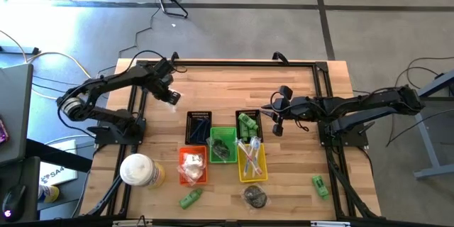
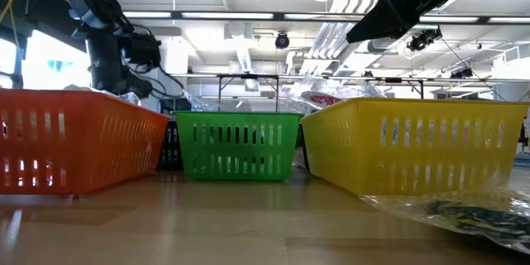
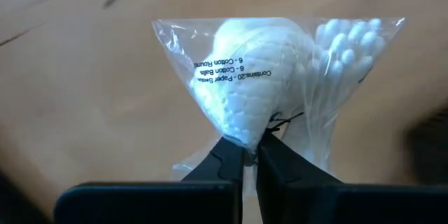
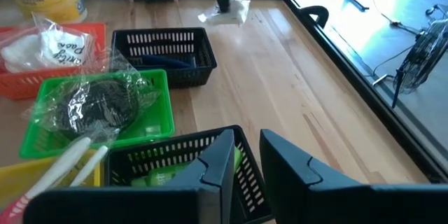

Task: Pick & Place Travel size toiletries
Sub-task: Put the white vanity pack into the orange bin, then put the green shampoo into the right black bin

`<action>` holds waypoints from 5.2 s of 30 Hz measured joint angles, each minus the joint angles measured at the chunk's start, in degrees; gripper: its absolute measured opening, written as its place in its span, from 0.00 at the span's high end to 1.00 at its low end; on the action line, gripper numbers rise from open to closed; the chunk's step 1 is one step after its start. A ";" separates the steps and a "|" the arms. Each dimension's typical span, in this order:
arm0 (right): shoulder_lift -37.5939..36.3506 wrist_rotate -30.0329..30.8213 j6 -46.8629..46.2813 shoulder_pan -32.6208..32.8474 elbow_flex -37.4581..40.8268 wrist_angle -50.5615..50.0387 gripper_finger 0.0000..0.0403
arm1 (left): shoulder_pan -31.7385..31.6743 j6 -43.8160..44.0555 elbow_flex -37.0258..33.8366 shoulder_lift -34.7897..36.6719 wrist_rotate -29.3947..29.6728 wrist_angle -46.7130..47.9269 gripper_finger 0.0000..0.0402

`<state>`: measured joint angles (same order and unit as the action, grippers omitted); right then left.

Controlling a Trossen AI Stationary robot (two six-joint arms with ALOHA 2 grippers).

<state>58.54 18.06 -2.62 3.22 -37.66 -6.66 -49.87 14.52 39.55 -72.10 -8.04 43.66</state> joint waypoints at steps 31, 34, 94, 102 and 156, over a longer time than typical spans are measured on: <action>-0.02 -0.02 2.37 0.00 -0.01 1.39 0.84 | 45.65 29.53 0.17 26.37 -2.49 -12.37 0.98; -0.02 0.00 2.39 -0.01 -0.01 1.44 0.84 | 54.16 35.63 0.17 24.38 4.16 -14.67 0.98; 0.00 -2.08 2.38 -0.02 0.01 2.34 0.84 | 80.24 68.29 15.30 -15.23 6.31 -10.79 0.92; 0.00 -4.31 2.81 -0.02 0.01 2.19 0.84 | 80.21 68.30 15.28 -15.23 5.36 -10.54 0.70; 0.02 -8.00 -1.21 0.15 0.01 2.11 0.84 | 80.24 11.39 15.23 -8.37 50.08 -37.37 0.66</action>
<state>58.57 10.07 -3.83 3.38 -37.65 -4.54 30.37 25.91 54.78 -80.47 42.04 6.29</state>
